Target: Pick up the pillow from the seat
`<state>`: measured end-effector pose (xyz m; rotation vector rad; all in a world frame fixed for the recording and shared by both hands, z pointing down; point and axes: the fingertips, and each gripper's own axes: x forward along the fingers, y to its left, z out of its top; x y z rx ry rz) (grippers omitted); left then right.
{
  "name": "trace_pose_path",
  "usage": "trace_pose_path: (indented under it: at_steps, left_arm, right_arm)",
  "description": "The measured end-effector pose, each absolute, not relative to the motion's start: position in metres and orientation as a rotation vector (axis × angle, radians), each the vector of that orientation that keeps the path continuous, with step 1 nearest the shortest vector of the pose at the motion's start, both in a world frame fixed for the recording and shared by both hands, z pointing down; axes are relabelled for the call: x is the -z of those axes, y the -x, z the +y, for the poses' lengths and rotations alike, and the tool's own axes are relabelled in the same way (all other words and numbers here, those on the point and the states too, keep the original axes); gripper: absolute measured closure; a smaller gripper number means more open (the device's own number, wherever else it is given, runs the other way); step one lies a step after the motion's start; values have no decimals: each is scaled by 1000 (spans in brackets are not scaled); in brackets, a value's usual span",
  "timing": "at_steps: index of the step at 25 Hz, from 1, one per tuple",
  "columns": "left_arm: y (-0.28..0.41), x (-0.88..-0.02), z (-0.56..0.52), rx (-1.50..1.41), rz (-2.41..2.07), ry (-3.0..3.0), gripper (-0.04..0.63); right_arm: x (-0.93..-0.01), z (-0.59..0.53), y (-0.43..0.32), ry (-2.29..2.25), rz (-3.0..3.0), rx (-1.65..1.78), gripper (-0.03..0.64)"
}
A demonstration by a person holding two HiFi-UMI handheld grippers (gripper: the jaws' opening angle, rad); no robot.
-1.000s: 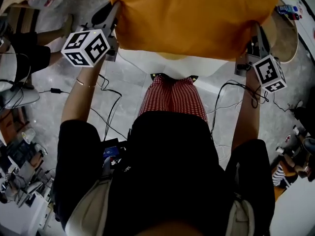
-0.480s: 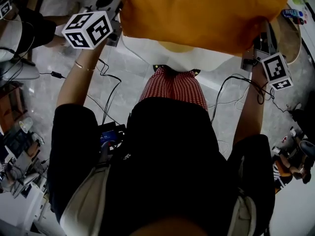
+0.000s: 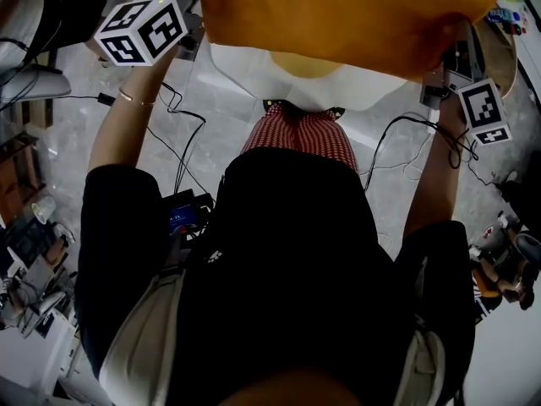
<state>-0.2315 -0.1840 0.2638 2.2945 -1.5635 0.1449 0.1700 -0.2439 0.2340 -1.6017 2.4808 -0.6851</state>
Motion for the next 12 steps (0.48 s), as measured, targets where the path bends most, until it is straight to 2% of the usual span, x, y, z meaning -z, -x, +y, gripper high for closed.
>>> trace_pose_path:
  at_steps: [12]
  left_arm:
    - [221, -235, -182, -112, -1558, -2338, 554]
  right_arm:
    - [-202, -237, -182, 1594, 2459, 613, 584]
